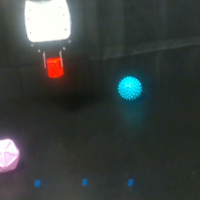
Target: Pick up the red object from the table
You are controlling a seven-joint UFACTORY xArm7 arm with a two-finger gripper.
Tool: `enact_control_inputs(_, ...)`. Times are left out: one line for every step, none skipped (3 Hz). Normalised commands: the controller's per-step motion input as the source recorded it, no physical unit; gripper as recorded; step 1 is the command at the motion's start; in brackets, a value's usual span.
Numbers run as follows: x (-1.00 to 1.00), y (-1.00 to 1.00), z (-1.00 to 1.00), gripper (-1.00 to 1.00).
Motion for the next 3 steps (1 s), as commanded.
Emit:
enact_control_inputs(0.37,0.11,0.6,-1.0)
enact_control_inputs(-0.3,-0.37,0.39,-1.0)
enact_control_inputs(-0.17,-0.28,0.47,-1.0)
